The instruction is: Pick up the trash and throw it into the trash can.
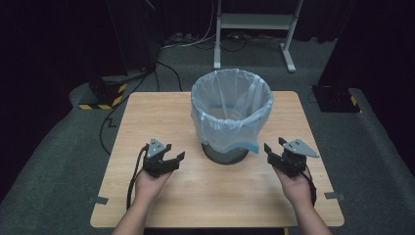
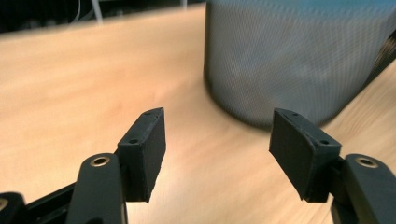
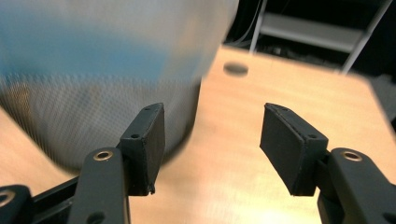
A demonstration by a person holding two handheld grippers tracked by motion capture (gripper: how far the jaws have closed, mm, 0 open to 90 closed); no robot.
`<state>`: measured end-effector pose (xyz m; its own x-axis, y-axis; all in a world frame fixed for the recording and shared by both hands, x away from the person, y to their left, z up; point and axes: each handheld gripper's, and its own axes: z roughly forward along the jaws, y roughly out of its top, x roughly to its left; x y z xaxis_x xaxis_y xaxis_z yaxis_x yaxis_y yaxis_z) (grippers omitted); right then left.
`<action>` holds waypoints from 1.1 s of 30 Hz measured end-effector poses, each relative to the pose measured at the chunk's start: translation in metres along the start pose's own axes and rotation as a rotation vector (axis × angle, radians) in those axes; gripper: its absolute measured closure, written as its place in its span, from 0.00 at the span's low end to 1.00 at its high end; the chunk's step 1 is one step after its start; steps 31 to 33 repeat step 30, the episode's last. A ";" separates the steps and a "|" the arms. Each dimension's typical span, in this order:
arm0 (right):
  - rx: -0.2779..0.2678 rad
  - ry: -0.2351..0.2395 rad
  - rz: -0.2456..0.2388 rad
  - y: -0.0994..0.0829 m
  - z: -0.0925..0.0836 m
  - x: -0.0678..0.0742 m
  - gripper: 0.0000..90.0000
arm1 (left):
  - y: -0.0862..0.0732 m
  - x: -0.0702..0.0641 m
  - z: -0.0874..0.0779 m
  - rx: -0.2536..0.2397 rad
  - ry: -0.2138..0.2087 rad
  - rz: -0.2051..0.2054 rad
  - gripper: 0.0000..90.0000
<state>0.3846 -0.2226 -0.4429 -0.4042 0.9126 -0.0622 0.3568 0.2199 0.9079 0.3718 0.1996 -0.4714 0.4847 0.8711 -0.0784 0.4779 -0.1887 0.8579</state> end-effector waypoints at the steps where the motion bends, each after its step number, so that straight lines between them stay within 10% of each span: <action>1: 0.017 0.001 0.007 -0.007 0.002 0.000 0.45 | -0.006 0.001 0.002 0.024 0.002 -0.002 0.40; 9: 0.178 0.025 0.008 -0.058 0.013 0.004 0.43 | -0.044 -0.006 0.006 0.187 0.058 0.010 0.36; 14: 0.264 0.063 0.024 -0.073 0.014 0.010 0.38 | -0.060 -0.013 0.003 0.218 0.103 0.062 0.33; 17: 0.331 0.068 0.023 -0.079 0.018 0.013 0.33 | -0.066 -0.011 0.001 0.181 0.103 0.015 0.31; 33: 0.341 0.061 0.028 -0.079 0.019 0.019 0.28 | -0.067 -0.015 0.001 0.192 0.108 0.008 0.23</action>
